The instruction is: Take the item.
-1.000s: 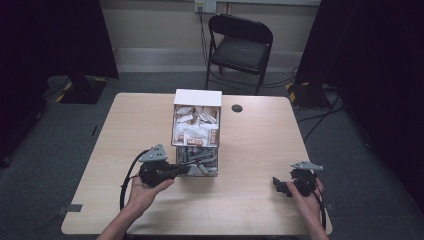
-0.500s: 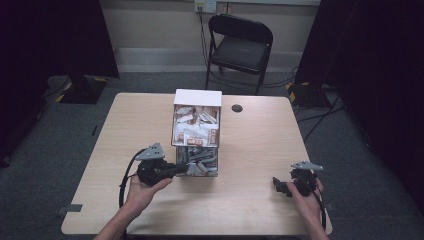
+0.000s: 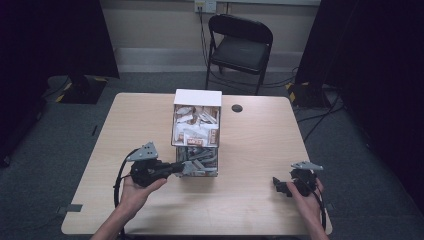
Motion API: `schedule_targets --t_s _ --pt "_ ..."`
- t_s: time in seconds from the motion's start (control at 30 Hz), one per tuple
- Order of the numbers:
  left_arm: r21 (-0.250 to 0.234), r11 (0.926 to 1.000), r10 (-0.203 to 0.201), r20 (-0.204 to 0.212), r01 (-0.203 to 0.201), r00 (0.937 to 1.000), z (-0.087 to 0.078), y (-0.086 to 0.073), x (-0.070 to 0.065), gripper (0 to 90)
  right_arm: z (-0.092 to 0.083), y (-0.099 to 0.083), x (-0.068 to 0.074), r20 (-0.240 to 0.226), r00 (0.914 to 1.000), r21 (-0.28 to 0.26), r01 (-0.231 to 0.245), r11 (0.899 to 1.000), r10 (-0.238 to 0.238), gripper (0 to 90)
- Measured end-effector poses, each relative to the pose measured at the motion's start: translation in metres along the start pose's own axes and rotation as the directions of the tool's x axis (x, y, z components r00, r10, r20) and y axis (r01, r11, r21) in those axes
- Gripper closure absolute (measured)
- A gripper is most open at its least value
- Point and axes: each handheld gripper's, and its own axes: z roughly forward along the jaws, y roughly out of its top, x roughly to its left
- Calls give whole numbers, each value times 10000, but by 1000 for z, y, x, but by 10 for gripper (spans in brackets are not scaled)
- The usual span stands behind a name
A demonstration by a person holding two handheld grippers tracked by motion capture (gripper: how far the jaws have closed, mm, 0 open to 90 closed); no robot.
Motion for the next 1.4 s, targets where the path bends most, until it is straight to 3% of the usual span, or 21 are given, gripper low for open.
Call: schedule_targets --t_s 0.43,0.8,1.4 --pt "-466 9989 -34 24 35 10000 -20 8 0 900 0 0 0 -2 10000 0 0 10000 0 0" --pt "-204 9998 -41 -131 38 9999 -33 3 0 900 0 0 0 -1 10000 0 -3 10000 3 0" --pt "-507 9982 -357 -583 327 9977 -62 -2 9 900 0 0 0 -1 10000 0 -3 10000 3 0"
